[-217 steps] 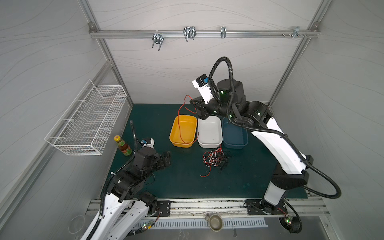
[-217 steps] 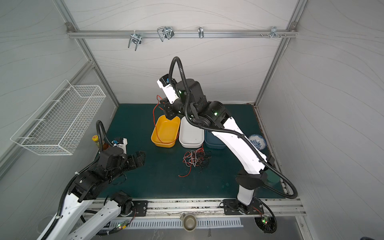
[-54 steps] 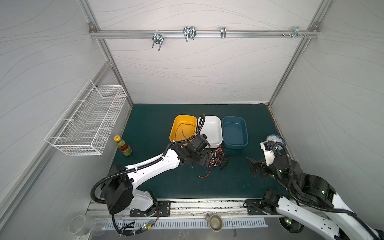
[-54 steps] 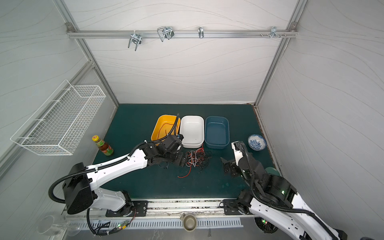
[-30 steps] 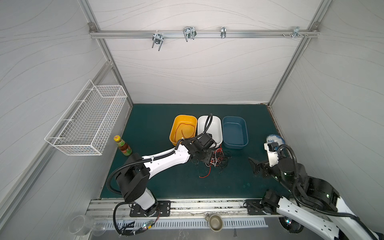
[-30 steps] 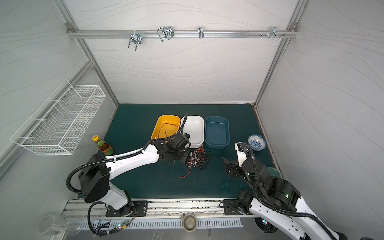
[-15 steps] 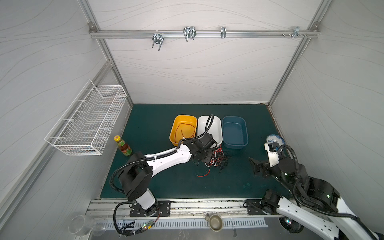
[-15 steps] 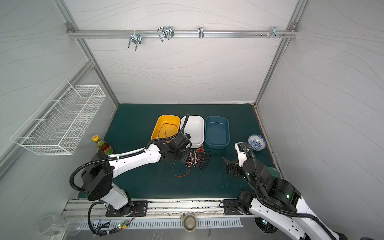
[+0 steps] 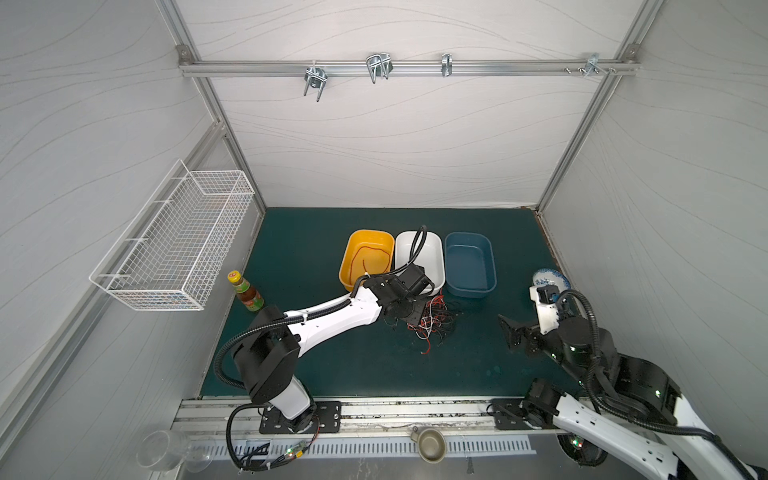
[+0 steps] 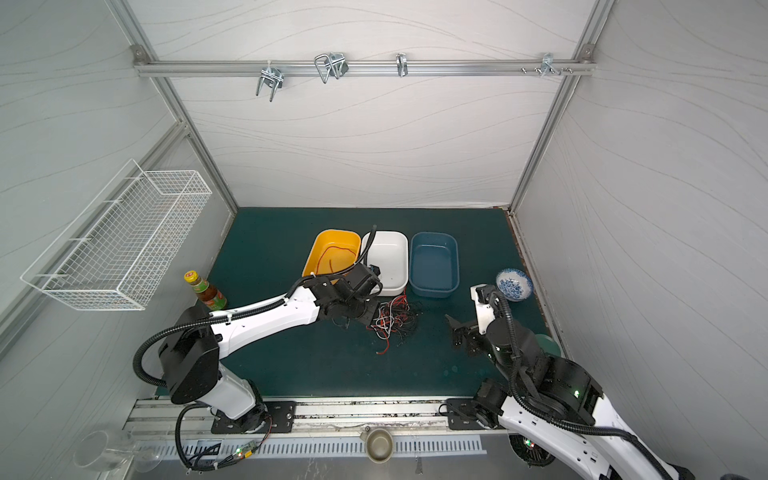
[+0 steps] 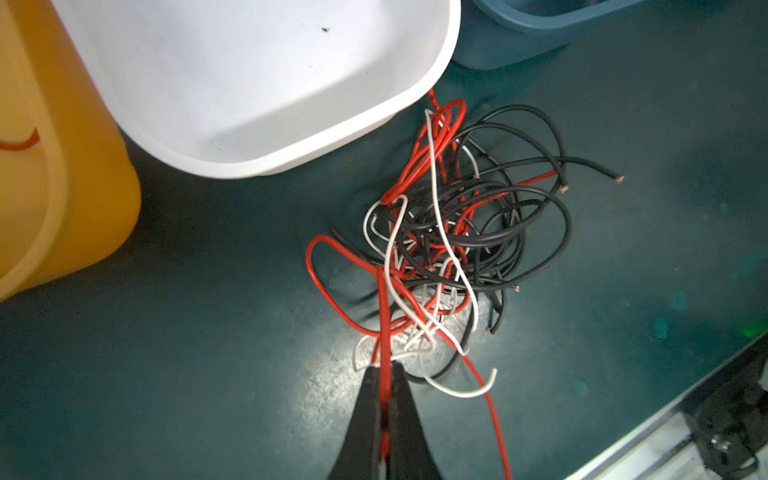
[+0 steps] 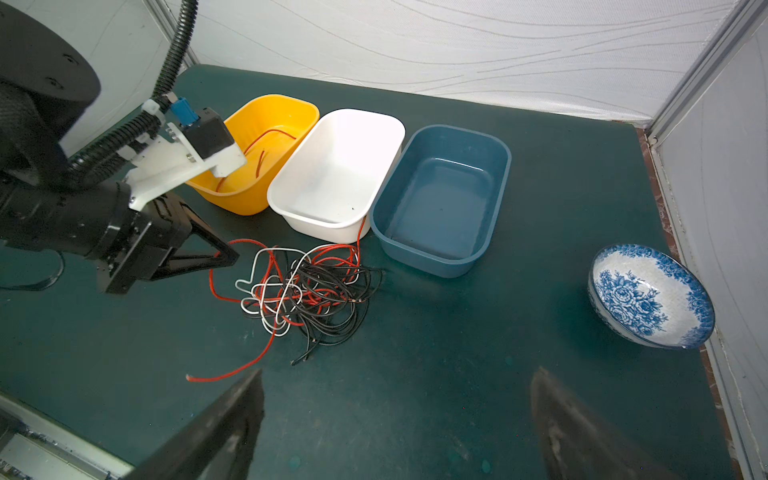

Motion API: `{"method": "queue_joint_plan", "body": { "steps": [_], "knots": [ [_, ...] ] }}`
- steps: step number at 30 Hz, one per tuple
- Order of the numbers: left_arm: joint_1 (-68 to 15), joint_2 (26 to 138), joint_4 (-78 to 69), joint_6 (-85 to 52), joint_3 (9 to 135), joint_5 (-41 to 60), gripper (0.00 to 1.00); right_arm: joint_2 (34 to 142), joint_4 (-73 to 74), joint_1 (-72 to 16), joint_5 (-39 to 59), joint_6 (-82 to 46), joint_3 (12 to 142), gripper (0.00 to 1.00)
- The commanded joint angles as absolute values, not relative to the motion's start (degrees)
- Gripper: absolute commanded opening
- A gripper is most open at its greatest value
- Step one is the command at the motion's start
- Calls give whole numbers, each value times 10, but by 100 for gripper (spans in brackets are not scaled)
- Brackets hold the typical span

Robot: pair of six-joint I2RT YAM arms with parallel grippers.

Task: Untangle the cables
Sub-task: 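Lower the left gripper over the wire pile to grasp a wire, then close the left gripper on a red wire and lift it from the pile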

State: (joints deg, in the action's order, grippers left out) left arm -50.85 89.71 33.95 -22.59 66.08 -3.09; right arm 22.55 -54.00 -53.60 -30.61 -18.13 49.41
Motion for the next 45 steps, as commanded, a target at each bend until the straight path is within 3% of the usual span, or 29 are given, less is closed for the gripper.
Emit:
{"method": "queue_joint_plan", "body": {
  "steps": [1, 19, 45],
  "knots": [
    [-520, 854, 371, -224, 696, -37, 0, 217, -536, -536, -309, -182, 490, 99],
    [-528, 733, 469, -199, 798, -58, 0, 216, -536, -537, -308, -181, 490, 99],
    [-529, 686, 575, -142, 1001, -71, 0, 218, -536, -536, -309, -181, 490, 99]
  ]
}}
